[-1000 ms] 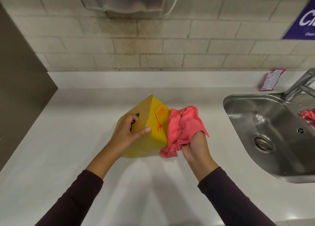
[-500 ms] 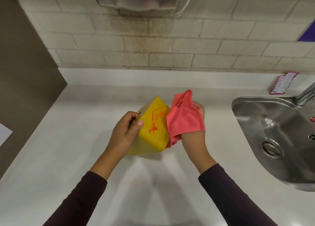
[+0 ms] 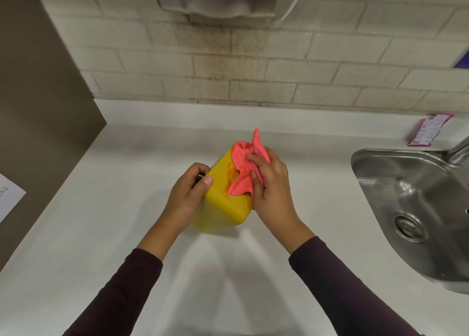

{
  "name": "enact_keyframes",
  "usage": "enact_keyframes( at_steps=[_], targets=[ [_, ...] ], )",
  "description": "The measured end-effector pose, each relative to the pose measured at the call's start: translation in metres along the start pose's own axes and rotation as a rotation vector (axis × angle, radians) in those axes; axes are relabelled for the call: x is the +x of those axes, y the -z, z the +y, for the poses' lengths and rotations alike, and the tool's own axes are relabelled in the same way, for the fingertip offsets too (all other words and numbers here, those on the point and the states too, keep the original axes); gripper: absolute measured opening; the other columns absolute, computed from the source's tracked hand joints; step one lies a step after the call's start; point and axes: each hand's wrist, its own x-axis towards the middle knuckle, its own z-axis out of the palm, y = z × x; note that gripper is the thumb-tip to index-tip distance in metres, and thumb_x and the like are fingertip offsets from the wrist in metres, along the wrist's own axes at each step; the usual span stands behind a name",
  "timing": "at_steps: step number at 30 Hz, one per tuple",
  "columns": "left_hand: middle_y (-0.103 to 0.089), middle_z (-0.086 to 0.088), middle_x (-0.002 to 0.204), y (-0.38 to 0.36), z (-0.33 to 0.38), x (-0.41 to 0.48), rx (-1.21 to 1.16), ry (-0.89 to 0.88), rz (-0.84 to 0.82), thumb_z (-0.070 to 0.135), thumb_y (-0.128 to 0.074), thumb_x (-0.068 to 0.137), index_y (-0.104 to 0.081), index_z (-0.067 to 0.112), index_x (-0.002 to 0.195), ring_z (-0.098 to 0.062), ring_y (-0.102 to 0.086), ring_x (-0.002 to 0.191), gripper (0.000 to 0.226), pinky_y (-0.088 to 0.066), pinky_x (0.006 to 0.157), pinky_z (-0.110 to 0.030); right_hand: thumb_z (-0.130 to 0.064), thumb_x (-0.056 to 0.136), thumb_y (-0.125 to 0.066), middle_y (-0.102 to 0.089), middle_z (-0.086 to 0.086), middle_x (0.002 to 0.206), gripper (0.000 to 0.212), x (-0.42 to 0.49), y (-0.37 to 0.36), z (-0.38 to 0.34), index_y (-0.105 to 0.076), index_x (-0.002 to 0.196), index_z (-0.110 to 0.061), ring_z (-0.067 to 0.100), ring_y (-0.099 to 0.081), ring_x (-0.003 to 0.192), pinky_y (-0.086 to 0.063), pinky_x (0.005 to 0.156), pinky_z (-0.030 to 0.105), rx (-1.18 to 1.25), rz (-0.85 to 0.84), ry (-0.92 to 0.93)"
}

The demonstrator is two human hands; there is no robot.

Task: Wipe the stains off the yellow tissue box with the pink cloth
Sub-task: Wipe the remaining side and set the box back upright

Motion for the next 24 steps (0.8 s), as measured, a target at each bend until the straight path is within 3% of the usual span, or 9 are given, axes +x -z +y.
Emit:
enact_keyframes(
  at_steps=[3,7,11,15,18,21,24],
  targets=[
    [-0.059,-0.004,0.08,-0.003,-0.001,-0.001,0.032,-0.015,0.002,0.058,-0.044,0.07,-0.053,0.03,0.082,-0.011,-0.053,0.071,0.032,-0.04,0.065,-0.033,-0.002,0.087,-0.044,-0.051,0.015,0.133,0.04,0.001,-0.004,-0.002,-0.055,0.126,-0.006,0.031,-0.048,0.117,-0.039,0.099,0.042,0.012,0.021,0.008],
    [-0.059,-0.003,0.078,-0.001,0.0,-0.001,0.016,-0.022,0.023,0.057,-0.043,0.071,-0.053,0.027,0.083,-0.013,-0.053,0.071,0.034,-0.04,0.065,-0.034,0.007,0.084,-0.046,-0.053,0.015,0.131,0.046,0.002,-0.003,-0.009,-0.056,0.127,-0.006,0.028,-0.05,0.117,-0.031,0.104,0.022,0.01,-0.005,0.121],
    [-0.057,0.004,0.076,-0.001,0.001,0.002,-0.043,-0.015,0.052,0.052,-0.043,0.071,-0.054,0.02,0.083,-0.014,-0.051,0.07,0.037,-0.039,0.068,-0.035,-0.006,0.087,-0.044,-0.052,0.012,0.134,0.04,-0.008,0.001,-0.001,-0.06,0.124,-0.01,0.034,-0.042,0.125,-0.029,0.107,0.046,-0.04,-0.096,0.286],
    [-0.057,0.006,0.074,0.002,0.001,0.003,-0.044,-0.013,0.039,0.053,-0.043,0.069,-0.054,0.021,0.081,-0.01,-0.052,0.068,0.035,-0.039,0.066,-0.033,-0.021,0.09,-0.05,-0.046,0.002,0.139,0.035,-0.012,0.006,0.007,-0.059,0.124,-0.014,0.016,-0.033,0.133,-0.024,0.111,0.038,-0.007,-0.09,0.341],
    [-0.057,0.006,0.075,0.003,0.0,0.004,-0.039,-0.014,0.025,0.055,-0.043,0.068,-0.054,0.024,0.079,-0.011,-0.051,0.069,0.034,-0.038,0.065,-0.033,-0.006,0.089,-0.048,-0.052,0.004,0.133,0.034,-0.004,0.004,0.009,-0.063,0.119,-0.012,0.021,-0.046,0.115,-0.035,0.101,0.032,-0.025,-0.029,0.286],
    [-0.056,0.004,0.076,0.001,-0.001,0.002,-0.003,-0.027,0.0,0.056,-0.042,0.069,-0.053,0.028,0.08,-0.014,-0.051,0.071,0.031,-0.038,0.065,-0.034,-0.005,0.086,-0.049,-0.059,0.003,0.128,0.036,0.006,-0.001,-0.001,-0.064,0.118,-0.014,0.024,-0.045,0.093,-0.043,0.082,0.034,-0.135,0.041,0.132],
    [-0.057,0.004,0.077,-0.001,-0.001,0.002,-0.011,-0.031,0.025,0.055,-0.042,0.07,-0.053,0.026,0.081,-0.015,-0.052,0.072,0.033,-0.039,0.066,-0.034,-0.006,0.086,-0.05,-0.056,0.007,0.132,0.038,0.009,-0.007,-0.015,-0.061,0.122,-0.011,0.028,-0.048,0.089,-0.046,0.077,0.037,-0.196,0.033,0.129]
  ],
)
